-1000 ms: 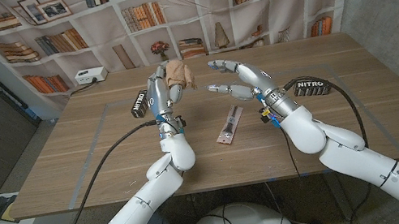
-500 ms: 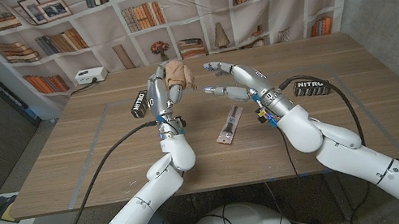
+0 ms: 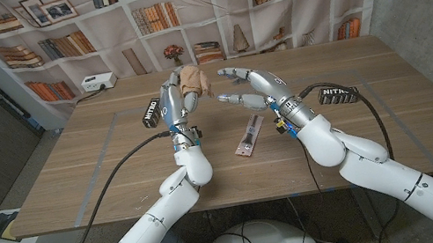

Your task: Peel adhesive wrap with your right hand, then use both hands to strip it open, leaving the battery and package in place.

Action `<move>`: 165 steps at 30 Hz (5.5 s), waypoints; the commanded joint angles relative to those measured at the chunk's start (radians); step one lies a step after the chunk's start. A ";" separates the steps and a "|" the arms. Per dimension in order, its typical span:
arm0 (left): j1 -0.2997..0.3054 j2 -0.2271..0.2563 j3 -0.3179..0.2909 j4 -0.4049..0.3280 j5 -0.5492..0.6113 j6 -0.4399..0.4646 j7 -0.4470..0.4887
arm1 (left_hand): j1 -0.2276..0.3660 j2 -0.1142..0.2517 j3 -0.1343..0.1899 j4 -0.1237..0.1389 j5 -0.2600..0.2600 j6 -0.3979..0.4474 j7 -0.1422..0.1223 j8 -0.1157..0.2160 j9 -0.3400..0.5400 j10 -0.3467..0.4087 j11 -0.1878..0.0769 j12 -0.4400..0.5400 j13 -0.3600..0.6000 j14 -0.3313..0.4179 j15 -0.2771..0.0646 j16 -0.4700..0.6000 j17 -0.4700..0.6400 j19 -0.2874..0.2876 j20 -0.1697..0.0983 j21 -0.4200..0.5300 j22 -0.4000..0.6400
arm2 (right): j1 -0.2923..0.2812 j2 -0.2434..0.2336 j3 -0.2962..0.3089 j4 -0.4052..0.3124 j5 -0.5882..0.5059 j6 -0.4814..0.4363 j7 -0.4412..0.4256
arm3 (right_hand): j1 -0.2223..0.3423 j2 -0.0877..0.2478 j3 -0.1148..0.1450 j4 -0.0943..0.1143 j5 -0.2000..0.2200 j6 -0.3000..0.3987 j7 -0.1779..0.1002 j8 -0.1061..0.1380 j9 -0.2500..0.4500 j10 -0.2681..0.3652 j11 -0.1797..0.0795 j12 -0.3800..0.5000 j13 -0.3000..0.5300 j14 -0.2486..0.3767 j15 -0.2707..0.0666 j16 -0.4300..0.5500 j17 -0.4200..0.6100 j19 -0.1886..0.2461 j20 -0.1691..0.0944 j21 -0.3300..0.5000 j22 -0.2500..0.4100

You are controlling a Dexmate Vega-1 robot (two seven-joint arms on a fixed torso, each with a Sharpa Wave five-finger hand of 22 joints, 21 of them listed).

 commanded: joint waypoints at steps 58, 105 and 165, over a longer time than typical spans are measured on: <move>-0.022 -0.022 0.012 0.032 -0.014 -0.010 0.001 | 0.001 0.008 0.009 -0.006 -0.005 -0.005 0.003 0.021 -0.011 0.003 0.000 0.007 -0.001 0.004 -0.006 0.003 0.010 0.003 0.004 0.003 0.004 | 0.077 0.083 -0.142 -0.026 -0.132 -0.291 -0.002 | 0.004 -0.004 -0.011 0.008 -0.008 0.060 0.046 0.003 0.004 0.092 -0.001 0.022 0.005 0.079 -0.086 0.066 0.044 0.084 -0.007 0.016 0.013; -0.013 -0.028 0.038 0.031 0.002 -0.016 0.006 | -0.002 0.007 0.014 -0.006 -0.006 -0.008 0.003 0.032 -0.019 0.004 0.000 0.010 -0.001 0.004 -0.005 0.003 0.012 0.004 0.003 0.003 0.004 | 0.103 0.164 -0.221 0.031 -0.182 -0.342 -0.125 | 0.037 0.041 0.018 -0.012 0.010 0.217 -0.057 0.039 0.003 0.429 -0.129 0.093 -0.009 0.260 -0.180 0.111 0.065 0.169 -0.057 0.055 0.024; 0.031 -0.016 0.034 -0.012 0.023 -0.016 0.009 | -0.013 0.000 0.012 -0.003 -0.007 -0.012 -0.001 0.043 -0.029 0.004 0.000 0.013 -0.002 0.004 -0.004 0.002 0.013 0.004 0.001 0.004 0.003 | 0.085 0.174 -0.223 0.065 -0.234 -0.347 -0.303 | 0.406 0.094 0.137 -0.027 -0.012 0.586 -0.103 0.108 0.016 0.549 -0.161 0.165 0.099 0.394 -0.196 0.141 0.176 0.148 -0.132 0.157 0.072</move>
